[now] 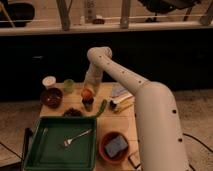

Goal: Place apple in metal cup

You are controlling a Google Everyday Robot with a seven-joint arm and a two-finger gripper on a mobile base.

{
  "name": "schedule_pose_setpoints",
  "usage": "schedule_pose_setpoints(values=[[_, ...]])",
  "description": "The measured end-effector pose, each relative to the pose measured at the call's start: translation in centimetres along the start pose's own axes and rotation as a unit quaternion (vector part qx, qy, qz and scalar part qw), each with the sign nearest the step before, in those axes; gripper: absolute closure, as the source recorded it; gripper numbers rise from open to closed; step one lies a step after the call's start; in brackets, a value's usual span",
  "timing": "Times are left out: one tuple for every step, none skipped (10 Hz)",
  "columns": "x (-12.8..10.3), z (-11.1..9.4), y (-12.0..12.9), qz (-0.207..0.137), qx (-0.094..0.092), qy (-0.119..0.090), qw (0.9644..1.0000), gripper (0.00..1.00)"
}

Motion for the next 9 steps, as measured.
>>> schedule_pose_setpoints(values=[[0.0, -0.2, 0.0, -0.001, 0.001, 0.001, 1.0, 0.2], [0.0, -0.4, 0.0, -0.001, 0.001, 0.002, 1.0, 0.2], [0.1, -0.7, 0.1, -0.001, 0.002, 0.003, 1.0, 0.2], [0.2, -1.0, 0.1, 0.0, 0.003, 0.005, 1.0, 0.2], [0.3, -1.3, 0.2, 0.003, 0.003, 0.007, 1.0, 0.2], [0.4, -1.7, 0.3, 0.008, 0.003, 0.009, 0.9999, 0.2], [0.6, -2.0, 0.4, 0.013, 0.003, 0.012, 0.9998, 0.2], [0.7, -2.3, 0.4, 0.017, 0.004, 0.014, 0.9998, 0.2], [1.0, -2.8, 0.5, 0.026, 0.005, 0.018, 0.9995, 0.2]])
